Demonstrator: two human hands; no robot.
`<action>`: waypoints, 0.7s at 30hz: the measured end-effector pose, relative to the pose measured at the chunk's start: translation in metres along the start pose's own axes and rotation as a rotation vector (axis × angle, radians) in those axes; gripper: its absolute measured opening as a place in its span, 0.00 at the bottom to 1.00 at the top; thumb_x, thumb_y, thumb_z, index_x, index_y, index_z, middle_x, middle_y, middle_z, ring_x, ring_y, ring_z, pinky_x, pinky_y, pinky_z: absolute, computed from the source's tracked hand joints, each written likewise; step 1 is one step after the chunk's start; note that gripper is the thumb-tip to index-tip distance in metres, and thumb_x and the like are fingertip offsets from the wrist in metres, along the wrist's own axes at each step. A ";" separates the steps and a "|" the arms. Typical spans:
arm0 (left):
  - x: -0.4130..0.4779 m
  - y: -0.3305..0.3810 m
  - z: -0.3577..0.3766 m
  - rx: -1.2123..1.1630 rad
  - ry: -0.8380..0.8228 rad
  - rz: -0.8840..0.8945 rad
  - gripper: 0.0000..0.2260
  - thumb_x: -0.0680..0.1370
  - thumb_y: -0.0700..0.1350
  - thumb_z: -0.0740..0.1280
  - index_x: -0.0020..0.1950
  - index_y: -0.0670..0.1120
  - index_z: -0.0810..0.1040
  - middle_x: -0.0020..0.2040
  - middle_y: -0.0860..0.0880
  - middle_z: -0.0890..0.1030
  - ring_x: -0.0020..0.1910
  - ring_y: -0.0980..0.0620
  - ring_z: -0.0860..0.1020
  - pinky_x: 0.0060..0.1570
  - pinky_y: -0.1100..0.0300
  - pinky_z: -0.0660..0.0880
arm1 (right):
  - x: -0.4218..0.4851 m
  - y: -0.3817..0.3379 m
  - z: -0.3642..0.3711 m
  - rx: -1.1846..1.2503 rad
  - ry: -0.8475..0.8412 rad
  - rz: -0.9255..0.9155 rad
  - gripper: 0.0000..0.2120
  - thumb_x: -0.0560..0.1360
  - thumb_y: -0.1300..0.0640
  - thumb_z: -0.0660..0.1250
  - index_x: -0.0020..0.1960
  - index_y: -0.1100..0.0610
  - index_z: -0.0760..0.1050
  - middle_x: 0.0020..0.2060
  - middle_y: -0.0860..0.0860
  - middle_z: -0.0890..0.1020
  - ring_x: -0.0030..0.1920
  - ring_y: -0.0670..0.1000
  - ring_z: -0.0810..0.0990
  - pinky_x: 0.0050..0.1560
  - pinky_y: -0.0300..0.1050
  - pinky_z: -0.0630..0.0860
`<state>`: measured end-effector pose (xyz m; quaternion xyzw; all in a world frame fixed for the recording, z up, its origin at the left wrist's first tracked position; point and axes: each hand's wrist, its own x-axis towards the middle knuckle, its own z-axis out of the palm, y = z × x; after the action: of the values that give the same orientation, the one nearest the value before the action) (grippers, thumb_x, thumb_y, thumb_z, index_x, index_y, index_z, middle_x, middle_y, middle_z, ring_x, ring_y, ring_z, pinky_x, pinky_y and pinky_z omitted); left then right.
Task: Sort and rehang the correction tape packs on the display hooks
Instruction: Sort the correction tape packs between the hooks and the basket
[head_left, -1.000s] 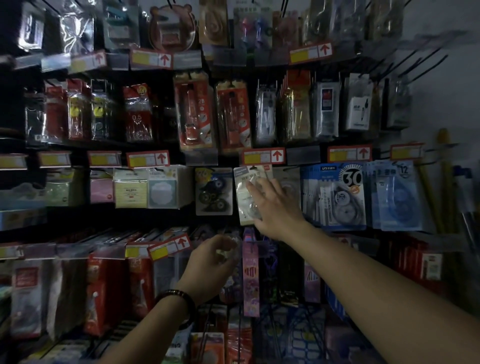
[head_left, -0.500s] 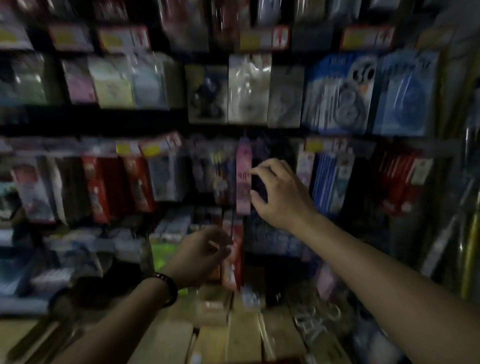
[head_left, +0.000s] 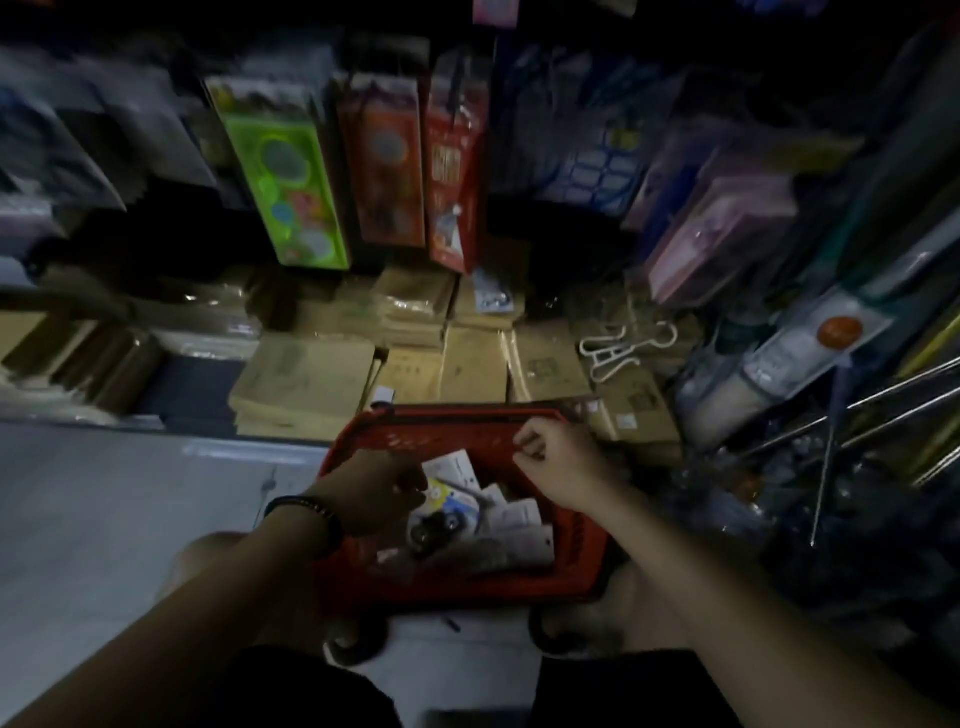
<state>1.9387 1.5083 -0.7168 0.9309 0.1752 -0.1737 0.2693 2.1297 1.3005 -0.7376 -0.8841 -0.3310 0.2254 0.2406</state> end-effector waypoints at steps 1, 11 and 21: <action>0.006 -0.007 0.010 0.014 -0.034 -0.018 0.10 0.82 0.49 0.71 0.63 0.50 0.84 0.61 0.50 0.86 0.60 0.51 0.83 0.62 0.55 0.78 | 0.000 0.013 0.018 -0.020 -0.065 0.046 0.05 0.76 0.53 0.74 0.51 0.47 0.81 0.45 0.42 0.83 0.48 0.46 0.84 0.53 0.49 0.83; 0.056 -0.054 0.086 0.076 -0.323 -0.195 0.33 0.82 0.60 0.67 0.82 0.43 0.66 0.81 0.40 0.67 0.79 0.39 0.68 0.78 0.48 0.66 | 0.049 0.087 0.137 -0.378 -0.427 0.181 0.20 0.80 0.60 0.69 0.71 0.60 0.75 0.68 0.61 0.78 0.66 0.61 0.79 0.59 0.44 0.75; 0.087 -0.054 0.087 0.069 -0.286 -0.145 0.36 0.85 0.61 0.63 0.86 0.46 0.54 0.85 0.41 0.60 0.82 0.41 0.63 0.80 0.46 0.64 | 0.070 0.130 0.184 -0.511 -0.377 0.205 0.42 0.81 0.52 0.70 0.86 0.48 0.47 0.83 0.59 0.56 0.83 0.62 0.54 0.82 0.59 0.55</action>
<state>1.9727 1.5223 -0.8466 0.8902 0.1959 -0.3296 0.2460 2.1366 1.3135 -0.9733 -0.8872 -0.3251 0.3179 -0.0784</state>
